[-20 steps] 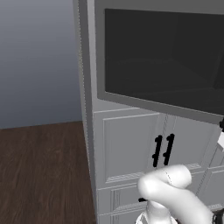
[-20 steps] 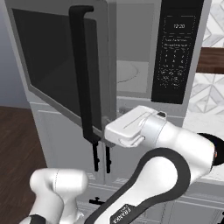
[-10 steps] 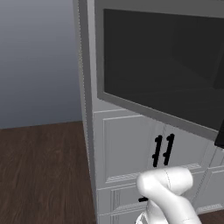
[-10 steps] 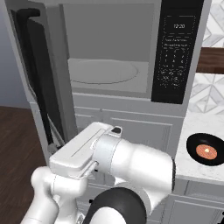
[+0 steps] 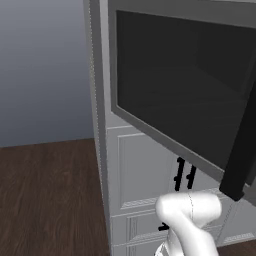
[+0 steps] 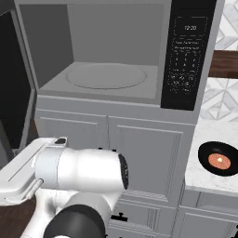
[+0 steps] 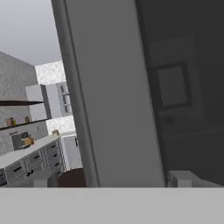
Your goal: Open the microwave, place the bowl with waffle inside the microwave, then close the microwave door and turn it on.
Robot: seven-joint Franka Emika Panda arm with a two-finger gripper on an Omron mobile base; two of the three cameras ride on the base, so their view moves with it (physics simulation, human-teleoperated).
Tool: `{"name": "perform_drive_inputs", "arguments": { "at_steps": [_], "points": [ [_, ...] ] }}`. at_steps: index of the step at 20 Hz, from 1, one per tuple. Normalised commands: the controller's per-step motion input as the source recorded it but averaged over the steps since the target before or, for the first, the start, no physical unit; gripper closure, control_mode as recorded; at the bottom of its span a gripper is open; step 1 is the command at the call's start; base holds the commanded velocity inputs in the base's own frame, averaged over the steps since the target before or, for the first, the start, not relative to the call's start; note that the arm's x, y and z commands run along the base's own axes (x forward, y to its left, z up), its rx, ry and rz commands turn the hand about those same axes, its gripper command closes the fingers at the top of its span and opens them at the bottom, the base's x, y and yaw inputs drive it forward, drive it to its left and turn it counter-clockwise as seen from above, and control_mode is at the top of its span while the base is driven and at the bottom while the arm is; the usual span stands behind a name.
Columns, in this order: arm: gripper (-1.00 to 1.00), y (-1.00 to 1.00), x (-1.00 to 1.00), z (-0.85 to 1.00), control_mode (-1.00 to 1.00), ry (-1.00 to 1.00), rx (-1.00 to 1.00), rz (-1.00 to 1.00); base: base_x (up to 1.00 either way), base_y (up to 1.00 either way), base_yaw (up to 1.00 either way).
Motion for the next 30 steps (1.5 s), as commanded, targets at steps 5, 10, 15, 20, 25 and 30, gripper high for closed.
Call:
{"name": "perform_drive_inputs", "arguments": {
  "at_steps": [5, 10, 15, 20, 25, 30],
  "points": [
    [-1.00, 0.93, -0.24, 0.00, -1.00, 0.12, 0.00, 0.33, 0.00, 0.00, 0.00],
    [-1.00, 0.87, -0.01, 0.00, -1.00, 0.08, 0.00, 0.20, 0.00, 0.00, 0.00],
    [-1.00, 0.96, -0.03, -0.07, -1.00, 0.01, -0.02, 0.08, 0.00, 0.00, 0.00],
    [-1.00, 0.73, -0.15, -0.01, -1.00, -0.08, -0.05, 0.00, 0.00, 0.00, 0.00],
    [-1.00, 0.42, -0.02, -0.01, -1.00, -0.04, -0.03, 0.00, 0.00, 0.00, 0.00],
    [-1.00, -0.29, -0.04, 0.08, -1.00, -0.02, 0.00, -0.09, 0.00, 0.00, 0.00]
  ]
}}
